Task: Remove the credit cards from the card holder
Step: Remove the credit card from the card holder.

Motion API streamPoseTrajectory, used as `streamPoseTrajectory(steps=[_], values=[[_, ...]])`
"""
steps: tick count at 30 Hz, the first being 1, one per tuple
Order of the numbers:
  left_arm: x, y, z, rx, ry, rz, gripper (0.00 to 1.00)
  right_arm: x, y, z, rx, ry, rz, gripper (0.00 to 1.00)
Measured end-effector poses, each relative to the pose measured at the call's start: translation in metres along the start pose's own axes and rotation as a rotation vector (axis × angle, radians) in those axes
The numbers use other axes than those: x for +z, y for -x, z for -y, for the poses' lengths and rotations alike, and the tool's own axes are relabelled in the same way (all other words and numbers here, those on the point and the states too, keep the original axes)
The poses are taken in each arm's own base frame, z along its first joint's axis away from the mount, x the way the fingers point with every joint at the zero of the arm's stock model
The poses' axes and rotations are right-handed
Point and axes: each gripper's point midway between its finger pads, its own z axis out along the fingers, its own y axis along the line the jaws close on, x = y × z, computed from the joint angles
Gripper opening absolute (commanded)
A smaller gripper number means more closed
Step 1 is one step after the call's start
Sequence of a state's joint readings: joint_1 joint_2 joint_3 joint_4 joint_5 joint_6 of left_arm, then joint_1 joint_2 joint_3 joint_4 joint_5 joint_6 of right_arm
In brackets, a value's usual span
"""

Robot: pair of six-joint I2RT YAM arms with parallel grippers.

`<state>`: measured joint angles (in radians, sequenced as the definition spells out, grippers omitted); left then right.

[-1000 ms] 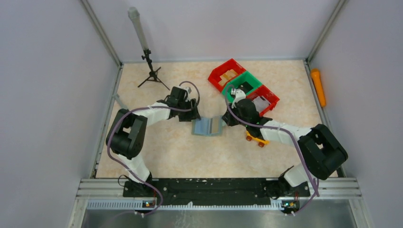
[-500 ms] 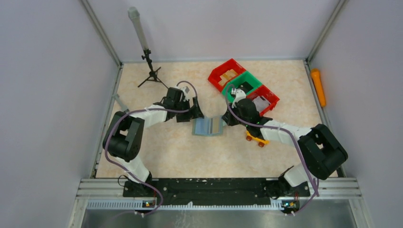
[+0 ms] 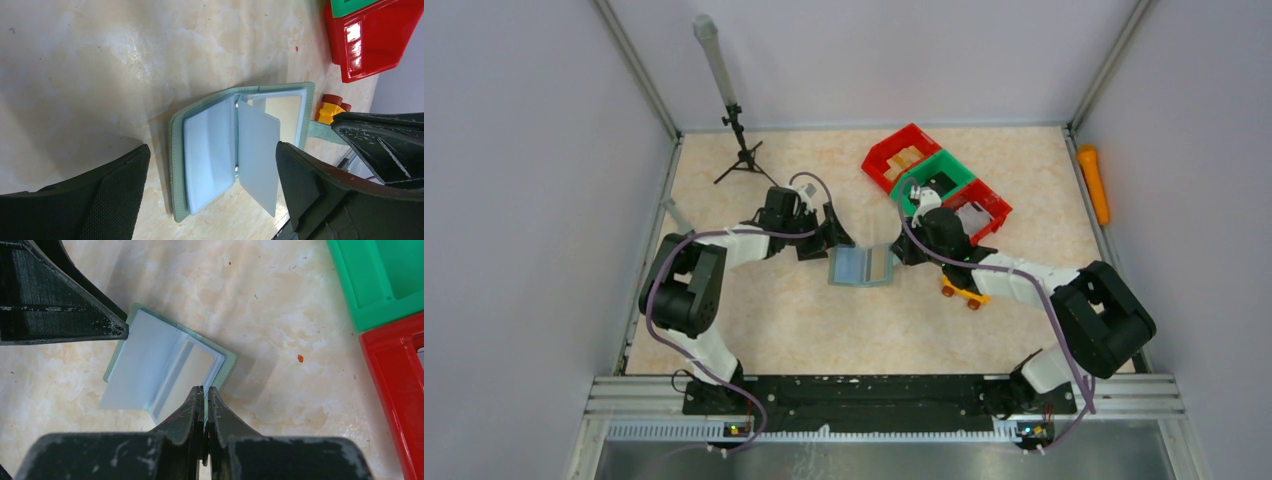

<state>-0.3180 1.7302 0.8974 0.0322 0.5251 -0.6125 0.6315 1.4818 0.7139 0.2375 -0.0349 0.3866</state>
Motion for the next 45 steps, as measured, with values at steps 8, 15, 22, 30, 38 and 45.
streamPoseTrajectory(steps=[8,15,22,30,38,45], values=[[0.001,-0.003,0.003,-0.009,-0.032,-0.027,0.98,0.0,0.0,-0.001,0.0,0.004,-0.002,0.0],[0.001,-0.006,0.007,-0.03,-0.079,-0.038,0.99,0.0,-0.001,-0.001,0.0,0.008,-0.004,0.0],[-0.005,-0.009,0.004,-0.048,-0.082,-0.031,0.91,0.0,-0.001,-0.002,0.0,0.011,-0.005,0.0],[-0.003,-0.018,-0.005,-0.048,-0.053,-0.065,0.62,0.0,-0.001,-0.002,0.0,0.013,-0.006,0.0],[0.002,-0.024,0.004,-0.067,-0.136,-0.114,0.51,0.0,-0.003,-0.002,0.0,0.015,-0.013,0.0],[0.0,-0.019,0.023,-0.046,-0.245,-0.098,0.37,0.003,-0.014,0.001,0.002,0.009,-0.05,0.0]])
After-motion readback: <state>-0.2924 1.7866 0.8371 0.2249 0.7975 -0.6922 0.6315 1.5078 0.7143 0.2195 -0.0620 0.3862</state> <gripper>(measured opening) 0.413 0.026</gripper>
